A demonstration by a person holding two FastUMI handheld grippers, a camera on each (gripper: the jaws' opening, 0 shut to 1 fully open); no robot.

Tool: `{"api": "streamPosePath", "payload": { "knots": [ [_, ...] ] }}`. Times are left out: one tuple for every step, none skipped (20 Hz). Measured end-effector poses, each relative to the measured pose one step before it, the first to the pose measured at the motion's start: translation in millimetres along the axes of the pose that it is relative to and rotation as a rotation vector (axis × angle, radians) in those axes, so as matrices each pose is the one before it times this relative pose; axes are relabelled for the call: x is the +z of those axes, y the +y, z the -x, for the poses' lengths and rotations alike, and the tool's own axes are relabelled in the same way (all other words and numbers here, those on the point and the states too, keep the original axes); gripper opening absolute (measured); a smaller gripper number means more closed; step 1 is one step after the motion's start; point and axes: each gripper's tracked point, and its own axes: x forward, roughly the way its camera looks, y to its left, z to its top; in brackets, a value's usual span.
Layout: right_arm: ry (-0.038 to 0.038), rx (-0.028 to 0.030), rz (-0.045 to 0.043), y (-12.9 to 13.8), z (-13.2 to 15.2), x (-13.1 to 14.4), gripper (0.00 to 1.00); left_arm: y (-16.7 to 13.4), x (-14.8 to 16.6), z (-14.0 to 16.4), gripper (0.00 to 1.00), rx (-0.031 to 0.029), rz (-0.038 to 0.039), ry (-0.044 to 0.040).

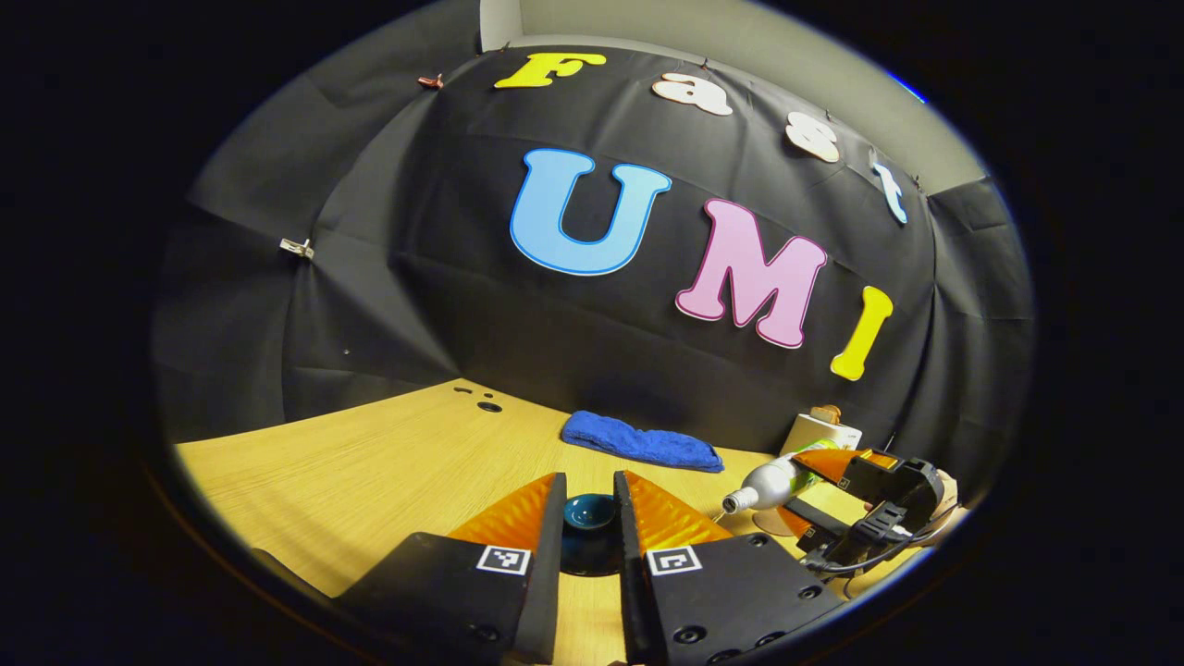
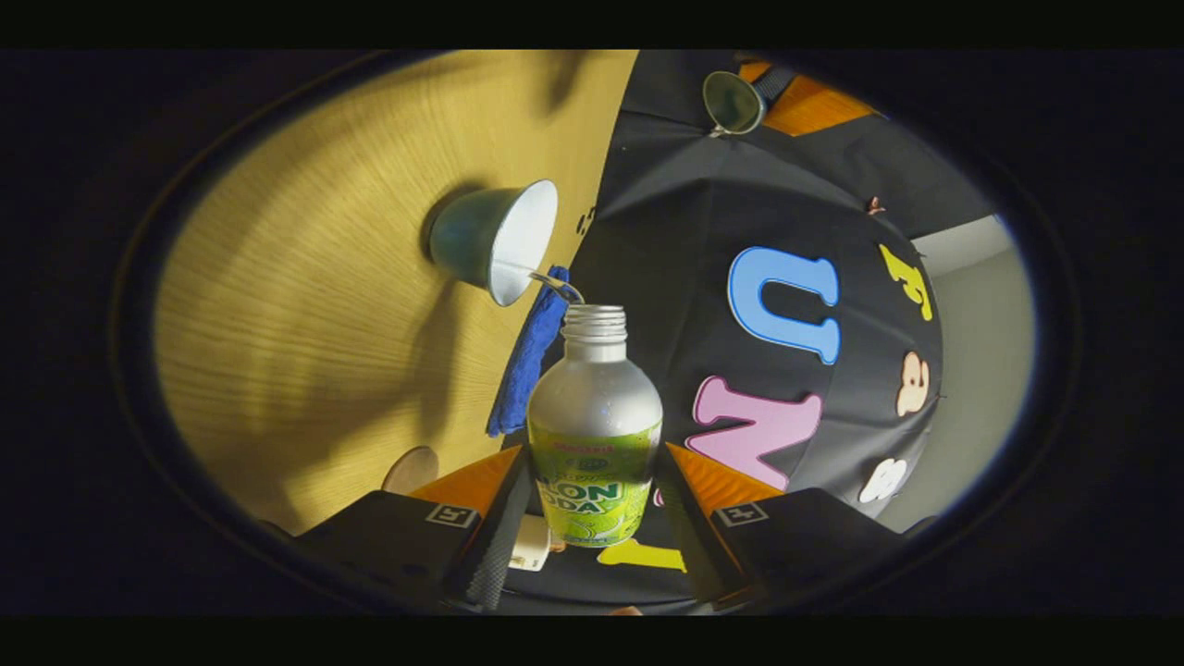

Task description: Open the teacup lid with one hand, grasp the water bottle and pour water into the teacup with the other hand; after pouring, place the water bottle on the coaster and then close the teacup lid.

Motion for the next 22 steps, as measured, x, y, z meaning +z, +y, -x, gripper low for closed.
{"api": "streamPosePath", "payload": {
  "knots": [
    [-0.00147, -0.00006, 0.00707, -0.77, 0.59, 0.64, 0.77, 0.62, -0.65, -0.57, 0.31, 0.00049, 0.001, 0.00037],
    [-0.00246, -0.00267, 0.01227, -2.46, -0.78, -1.01, 0.77, 1.04, 0.62, 0.34, 0.31, 0.00103, 0.00115, 0.00031],
    [-0.00141, -0.00895, 0.014, -2.17, -0.85, -0.15, 0.77, 0.1, -1.05, -0.97, 0.31, 0.00108, 0.00107, 0.0002],
    [-0.00108, -0.00624, 0.01205, -1.98, -1.24, -0.02, 0.77, 0.51, 0.69, 0.73, 0.32, 0.00067, 0.00149, 0.00012],
    [-0.0002, 0.00047, 0.00666, -0.63, -0.34, -0.58, 0.77, 0.73, -0.21, 0.15, 0.31, 0.00045, 0.0018, -0.00058],
    [-0.00172, 0.00196, 0.00273, -0.88, -1.42, -0.09, 0.77, 0.01, 0.19, -0.25, 0.31, -0.00043, 0.00162, 0.00018],
    [-0.00028, 0.00038, 0.00405, -0.16, -0.04, -1.15, 0.77, -0.02, -0.14, 0.99, 0.31, -0.00013, 0.00023, 0.00037],
    [0.0012, -0.00174, 0.00885, -1.58, -0.97, -0.49, 0.77, 0.35, 0.69, -0.97, 0.31, 0.00145, -0.00021, -0.00003],
    [-0.00015, -0.00804, 0.01222, -2.35, 0.12, -0.54, 0.77, -0.05, -0.96, 0.33, 0.31, 0.00022, 0.00051, 0.00047],
    [-0.00146, -0.00907, 0.01438, -2.17, -1.37, -0.98, 0.77, -0.19, 0.5, -0.65, 0.31, -0.00033, 0.00047, 0.00003],
    [-0.0016, -0.00702, 0.01417, -1.47, -0.92, -0.67, 0.77, 0.49, -0.47, 0.8, 0.31, 0.00008, 0.00013, 0.00022],
    [-0.00234, -0.00599, 0.01458, -2.49, -1.41, -0.75, 0.77, 0.29, 0.37, -0.13, 0.31, 0.00025, 0.0001, 0.00049],
    [0.00029, -0.00895, 0.0136, -3.42, -0.45, -0.63, 0.77, -0.5, -0.78, -0.21, 0.31, 0.00004, 0.0004, 0.00056],
    [-0.00071, -0.00696, 0.01152, -3.39, -2.81, -2.46, 0.77, 0.16, 0.5, -0.33, 0.31, 0.00036, 0.00119, 0.00109],
    [-0.00138, -0.00671, 0.0098, -2.22, -1.8, -0.36, 0.77, 0.28, -0.67, -0.07, 0.31, -0.00001, 0.00179, 0.00093],
    [-0.00163, -0.00899, 0.00964, -2.69, -1.45, 0.52, 0.77, -0.14, 0.12, -0.56, 0.32, -0.00029, 0.00175, 0.00127],
    [-0.00084, -0.00901, 0.01033, -2.31, -0.44, 0.07, 0.77, 0.54, -0.89, 0.25, 0.31, 0.00049, 0.0014, 0.00042],
    [-0.00186, -0.00942, 0.01087, -1.84, -1.41, -0.07, 0.77, -0.15, 0.65, -0.81, 0.31, 0.00051, 0.00078, 0.00037],
    [-0.00297, -0.0093, 0.01452, -1.88, -0.44, -0.06, 0.77, 1.14, -0.08, 1.8, 0.31, 0.00044, -0.00007, 0.00014],
    [-0.00155, -0.01012, 0.01734, -3.17, -1.77, -1.27, 0.77, 0.72, 0.82, 0.1, 0.31, 0.00114, 0.00008, -0.00066],
    [-0.00329, -0.01079, 0.01627, -2.96, -0.18, 0.04, 0.77, -0.84, -0.18, -0.51, 0.31, -0.00005, 0.001, -0.00143],
    [-0.00382, -0.01111, 0.01426, -2.6, -0.78, 0.77, 0.77, -0.5, 0.49, -0.24, 0.31, 0.00059, 0.00117, -0.00191]
  ]
}}
